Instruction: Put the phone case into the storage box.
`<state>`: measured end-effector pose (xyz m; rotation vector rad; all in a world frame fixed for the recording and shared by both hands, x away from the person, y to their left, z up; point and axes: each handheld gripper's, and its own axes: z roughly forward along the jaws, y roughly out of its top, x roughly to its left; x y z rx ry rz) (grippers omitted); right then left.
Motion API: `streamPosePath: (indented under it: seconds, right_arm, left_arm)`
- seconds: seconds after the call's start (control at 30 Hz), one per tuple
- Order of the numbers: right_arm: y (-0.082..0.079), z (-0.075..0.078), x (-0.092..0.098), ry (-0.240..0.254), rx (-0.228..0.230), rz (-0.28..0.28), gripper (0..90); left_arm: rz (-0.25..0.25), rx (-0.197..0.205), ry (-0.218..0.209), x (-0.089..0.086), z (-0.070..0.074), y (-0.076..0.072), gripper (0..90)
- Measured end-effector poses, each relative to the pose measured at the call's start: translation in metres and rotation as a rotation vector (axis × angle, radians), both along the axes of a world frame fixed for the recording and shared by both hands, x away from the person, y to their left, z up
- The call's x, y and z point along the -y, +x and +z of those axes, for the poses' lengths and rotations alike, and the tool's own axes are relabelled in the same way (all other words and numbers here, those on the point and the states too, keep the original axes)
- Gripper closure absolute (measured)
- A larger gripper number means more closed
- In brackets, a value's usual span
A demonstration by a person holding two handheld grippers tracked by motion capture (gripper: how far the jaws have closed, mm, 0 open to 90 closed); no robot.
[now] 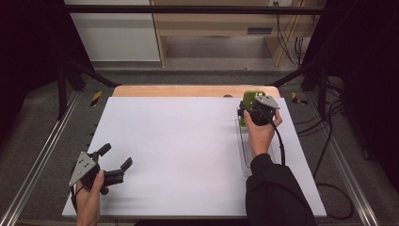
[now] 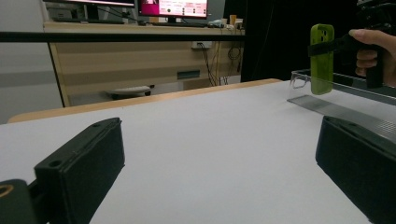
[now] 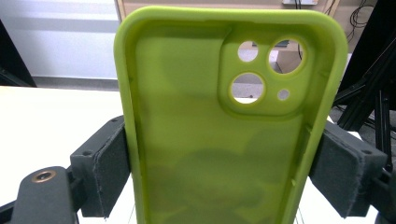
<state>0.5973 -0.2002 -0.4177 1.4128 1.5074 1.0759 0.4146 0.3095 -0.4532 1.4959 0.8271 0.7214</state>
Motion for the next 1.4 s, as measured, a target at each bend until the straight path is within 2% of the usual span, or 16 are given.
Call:
streamPosePath:
  seconds: [0.87,1.4]
  right_arm:
    - [0.005,-0.007,0.000,-0.006,-0.035,0.006,15.3]
    - [0.007,-0.010,0.000,0.009,-0.046,0.008,15.3]
  left_arm:
    - [-0.006,-0.002,0.001,0.001,0.000,0.000,0.7]
    - [-0.011,-0.005,0.004,0.001,-0.001,0.001,0.8]
